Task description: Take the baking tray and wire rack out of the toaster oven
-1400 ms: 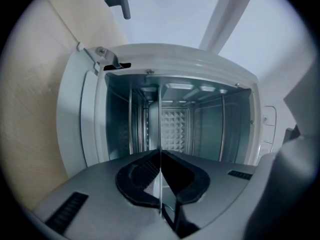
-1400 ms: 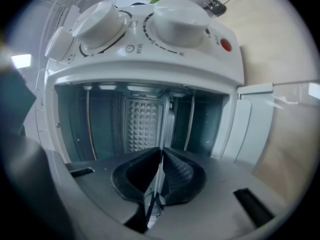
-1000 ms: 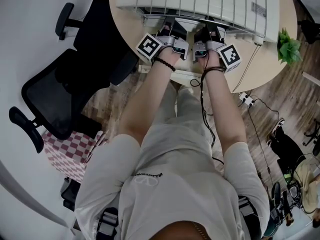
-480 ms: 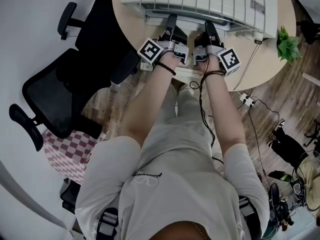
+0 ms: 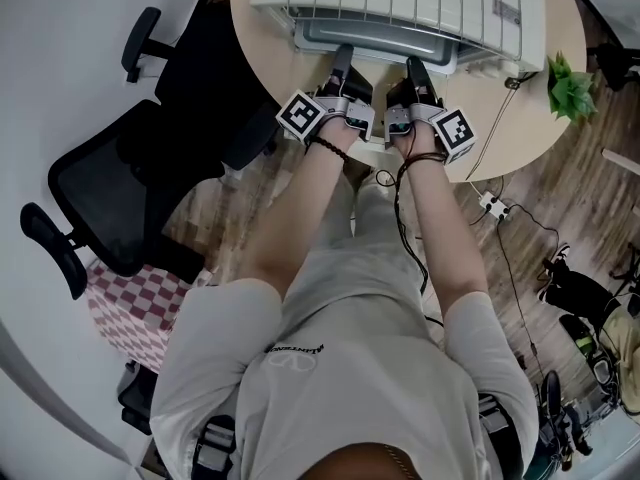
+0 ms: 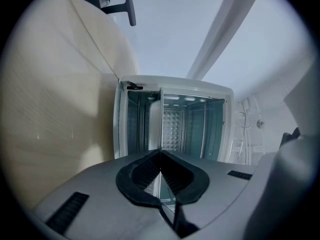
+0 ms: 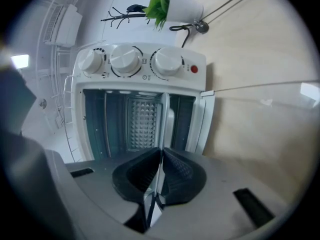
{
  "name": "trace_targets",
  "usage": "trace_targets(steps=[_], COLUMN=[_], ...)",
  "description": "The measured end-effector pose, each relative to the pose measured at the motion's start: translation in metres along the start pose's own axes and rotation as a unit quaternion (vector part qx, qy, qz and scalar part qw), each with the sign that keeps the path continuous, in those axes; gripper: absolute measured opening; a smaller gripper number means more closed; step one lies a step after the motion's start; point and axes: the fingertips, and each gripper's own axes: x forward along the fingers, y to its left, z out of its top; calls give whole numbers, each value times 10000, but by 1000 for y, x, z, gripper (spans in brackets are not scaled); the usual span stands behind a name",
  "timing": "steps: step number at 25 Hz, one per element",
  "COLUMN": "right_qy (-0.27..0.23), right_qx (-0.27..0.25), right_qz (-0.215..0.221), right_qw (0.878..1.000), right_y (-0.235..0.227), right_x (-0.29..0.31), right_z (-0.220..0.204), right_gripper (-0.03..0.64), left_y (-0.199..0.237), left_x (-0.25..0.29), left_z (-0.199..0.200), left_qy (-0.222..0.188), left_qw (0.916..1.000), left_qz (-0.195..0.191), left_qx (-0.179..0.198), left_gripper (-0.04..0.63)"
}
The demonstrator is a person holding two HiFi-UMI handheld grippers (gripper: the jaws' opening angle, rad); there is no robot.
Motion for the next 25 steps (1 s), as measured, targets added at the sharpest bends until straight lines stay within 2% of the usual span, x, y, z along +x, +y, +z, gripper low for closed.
trace_targets(steps=[25], right_qy=[115], right_qx=[1], right_qz=[-94], right_qw=[9999], right_y=[1], right_x=[-40], right_z=[-16], right_gripper=[20], left_y=[-11], left_x=[-40], left_z=[-11], left_qy=[104], left_qw=[9999], left_qz=[-6], left_qx=[39], left_gripper=[5])
